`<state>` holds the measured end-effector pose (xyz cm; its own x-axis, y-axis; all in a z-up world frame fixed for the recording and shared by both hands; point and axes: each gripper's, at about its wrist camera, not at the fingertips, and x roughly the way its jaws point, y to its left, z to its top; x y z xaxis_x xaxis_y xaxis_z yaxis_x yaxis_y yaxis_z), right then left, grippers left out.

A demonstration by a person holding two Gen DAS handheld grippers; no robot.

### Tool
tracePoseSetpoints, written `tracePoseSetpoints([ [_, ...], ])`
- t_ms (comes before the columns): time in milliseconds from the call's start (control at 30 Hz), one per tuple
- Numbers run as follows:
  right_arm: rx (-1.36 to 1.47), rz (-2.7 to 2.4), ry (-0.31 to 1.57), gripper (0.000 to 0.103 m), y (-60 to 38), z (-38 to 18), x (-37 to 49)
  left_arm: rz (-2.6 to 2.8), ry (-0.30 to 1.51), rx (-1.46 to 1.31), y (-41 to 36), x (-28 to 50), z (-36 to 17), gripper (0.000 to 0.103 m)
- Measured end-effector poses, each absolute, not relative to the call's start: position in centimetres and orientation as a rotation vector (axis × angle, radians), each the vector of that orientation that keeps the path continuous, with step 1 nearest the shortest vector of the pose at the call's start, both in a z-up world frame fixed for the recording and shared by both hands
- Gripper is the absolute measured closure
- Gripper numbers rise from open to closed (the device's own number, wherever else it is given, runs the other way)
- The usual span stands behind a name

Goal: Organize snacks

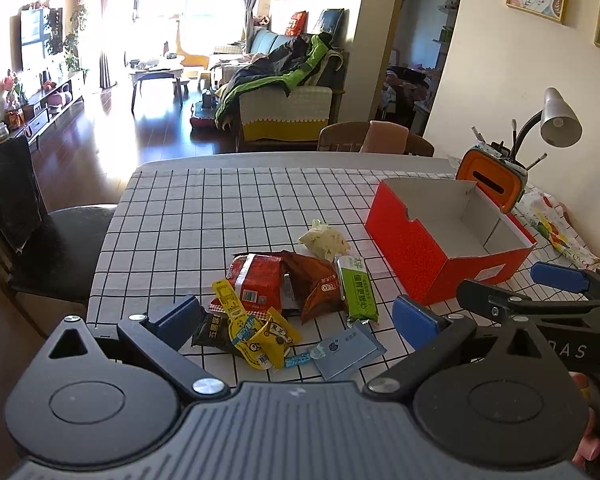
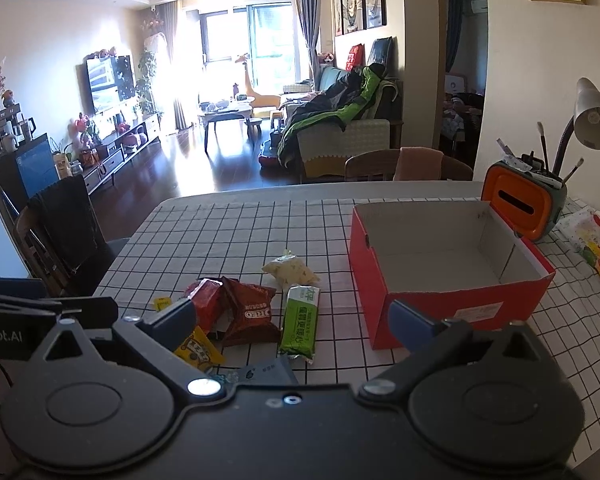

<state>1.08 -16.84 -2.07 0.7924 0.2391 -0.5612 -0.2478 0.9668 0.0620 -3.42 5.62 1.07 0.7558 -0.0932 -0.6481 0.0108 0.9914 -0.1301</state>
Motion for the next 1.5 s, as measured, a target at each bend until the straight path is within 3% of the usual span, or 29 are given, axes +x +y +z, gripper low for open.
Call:
tracePoseSetpoints([
  [533, -0.073, 0.255, 0.671, 0.002, -15.5, -3.6, 3.3, -0.045, 0.778, -0.172, 7.8, -1.3, -1.7, 0.000],
  [933, -0.040, 0.217, 0.907, 0.007, -14.6, -9.7, 7.6, 0.029, 0.880, -0.191, 10.9, 0.8, -7.1, 0.000],
  [1433, -0.325, 0.506, 0.918, 0.008, -10.3, -15.9, 9.4, 0.145, 0.899, -0.257, 17.6, 3.6, -11.4, 0.001],
  [1500, -0.354, 0.519, 0.915, 0.008, -9.9, -16.3, 9.5, 0.159, 0.913, -0.301, 18.7, 4.3, -12.0, 0.005],
])
